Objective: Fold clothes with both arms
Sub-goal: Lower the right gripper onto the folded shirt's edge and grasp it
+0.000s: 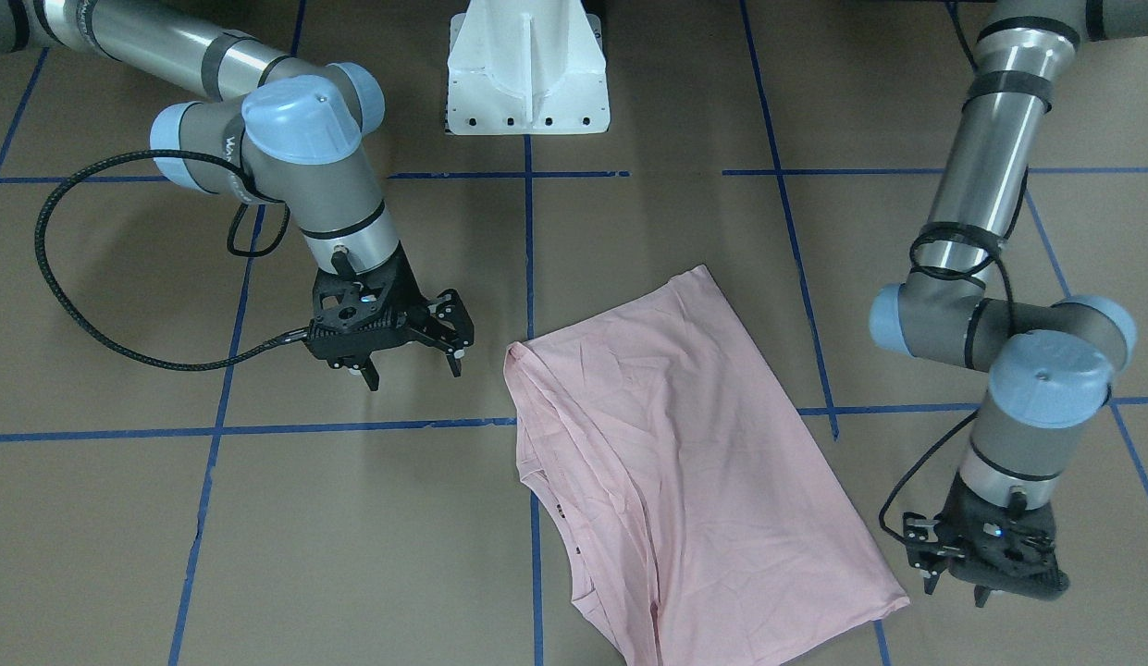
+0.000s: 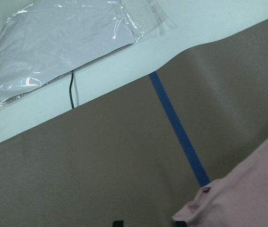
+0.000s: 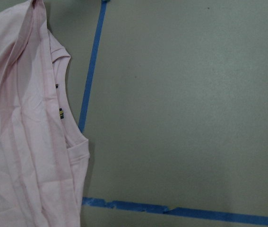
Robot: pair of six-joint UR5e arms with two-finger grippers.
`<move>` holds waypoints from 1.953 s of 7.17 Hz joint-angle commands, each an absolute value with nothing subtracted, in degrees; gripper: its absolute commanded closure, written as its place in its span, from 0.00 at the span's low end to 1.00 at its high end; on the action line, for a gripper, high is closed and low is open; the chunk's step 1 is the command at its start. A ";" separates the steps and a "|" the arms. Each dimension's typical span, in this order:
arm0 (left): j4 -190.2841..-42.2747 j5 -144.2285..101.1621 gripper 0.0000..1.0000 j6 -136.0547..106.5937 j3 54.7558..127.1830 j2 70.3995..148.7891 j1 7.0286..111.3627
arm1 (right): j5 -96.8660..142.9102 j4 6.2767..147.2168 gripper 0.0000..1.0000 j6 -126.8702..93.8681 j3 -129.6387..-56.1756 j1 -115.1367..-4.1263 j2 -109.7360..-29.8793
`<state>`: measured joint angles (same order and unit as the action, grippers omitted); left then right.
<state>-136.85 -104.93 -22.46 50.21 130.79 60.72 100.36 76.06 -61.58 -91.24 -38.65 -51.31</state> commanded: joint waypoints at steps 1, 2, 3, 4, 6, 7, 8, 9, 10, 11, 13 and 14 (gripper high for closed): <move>-133.19 -108.28 0.00 -19.86 58.07 127.45 62.40 | 98.11 84.09 0.02 -60.47 -88.53 -33.95 -44.16; -132.37 -108.37 0.00 -19.86 60.01 126.57 62.40 | 93.74 86.29 0.02 -56.73 -83.72 -30.71 -39.60; -132.36 -108.37 0.00 -19.86 61.07 125.69 62.49 | 91.52 86.92 0.05 -53.38 -79.06 -28.67 -36.33; -132.36 -108.37 0.00 -20.21 61.08 125.60 62.49 | 91.06 86.92 0.09 -47.96 -74.75 -27.52 -34.73; -132.45 -108.37 0.00 -20.39 61.08 124.98 62.58 | 88.95 86.92 0.23 -38.37 -68.75 -26.89 -32.18; -132.54 -108.37 0.00 -20.39 61.08 124.81 62.58 | 88.86 87.01 0.35 -34.75 -68.64 -26.89 -32.52; -132.54 -108.37 0.00 -20.48 61.08 124.80 62.58 | 88.34 87.01 0.44 -32.72 -68.64 -26.89 -33.04; -132.54 -108.37 0.00 -20.48 61.08 124.80 62.58 | 88.24 87.36 0.45 -31.83 -68.73 -26.89 -33.31; -132.54 -108.37 0.00 -20.48 61.08 124.80 62.58 | 88.33 87.80 0.48 -31.82 -68.82 -26.72 -33.40; -132.63 -108.37 0.00 -20.48 61.08 124.72 62.58 | 88.42 88.50 0.51 -31.82 -69.08 -26.72 -33.14; -132.63 -108.37 0.00 -20.48 61.08 124.72 62.58 | 88.59 88.51 0.65 -31.82 -69.26 -26.72 -32.96; -132.71 -108.37 0.00 -20.48 61.08 124.72 62.58 | 88.59 88.51 0.74 -31.82 -69.26 -26.72 -33.05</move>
<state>-132.65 -108.37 -20.48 61.08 124.72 62.58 88.57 88.47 -31.82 -69.21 -26.72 -33.02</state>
